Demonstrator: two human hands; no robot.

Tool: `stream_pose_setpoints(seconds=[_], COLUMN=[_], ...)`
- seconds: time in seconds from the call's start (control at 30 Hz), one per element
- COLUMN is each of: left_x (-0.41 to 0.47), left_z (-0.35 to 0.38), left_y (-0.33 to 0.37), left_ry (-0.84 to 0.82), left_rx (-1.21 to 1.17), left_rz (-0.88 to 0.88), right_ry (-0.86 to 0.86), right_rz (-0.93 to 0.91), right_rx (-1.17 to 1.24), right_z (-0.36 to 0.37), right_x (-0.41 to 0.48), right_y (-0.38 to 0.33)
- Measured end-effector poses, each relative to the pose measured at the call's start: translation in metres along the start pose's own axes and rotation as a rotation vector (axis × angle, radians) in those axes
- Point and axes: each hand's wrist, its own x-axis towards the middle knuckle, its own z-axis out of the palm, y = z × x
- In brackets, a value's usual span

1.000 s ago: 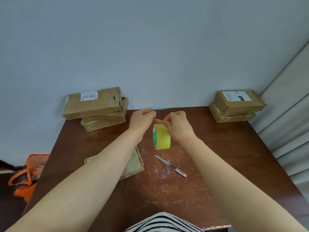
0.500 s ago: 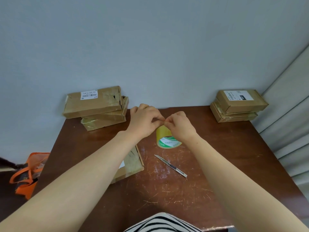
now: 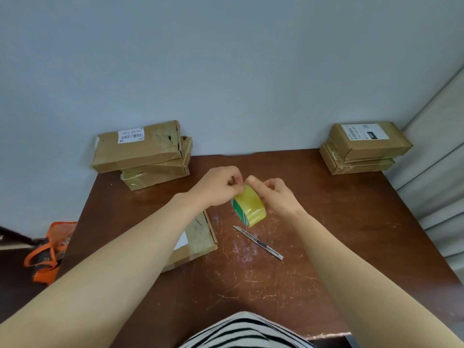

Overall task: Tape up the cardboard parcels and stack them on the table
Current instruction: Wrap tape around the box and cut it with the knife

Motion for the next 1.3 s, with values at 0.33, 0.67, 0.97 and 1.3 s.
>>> stream_pose_setpoints(seconds=[0.33, 0.67, 0.97, 1.3], left_x=[0.006, -0.012, -0.067, -0.105], left_z=[0.003, -0.001, 0.009, 0.017], left_y=[-0.046, -0.113, -0.159, -0.180], left_ry=[0.258, 0.352, 0.488, 0.563], left_rx=[-0.134, -0.188, -0.114, -0.580], left_rz=[-0.251, -0.700, -1.137, -1.269], right_ry=[-0.243, -0.089, -0.014, -0.064], right_rz=[-0.055, -0.294, -0.411, 0.004], right_rx=[0.078, -1.076, -0.835, -0.376], right_z=[0.023, 0.064, 0.108, 0.148], right_x=[0.015, 0.077, 0.066, 0.039], right_y=[0.028, 0.034, 0.044, 0.054])
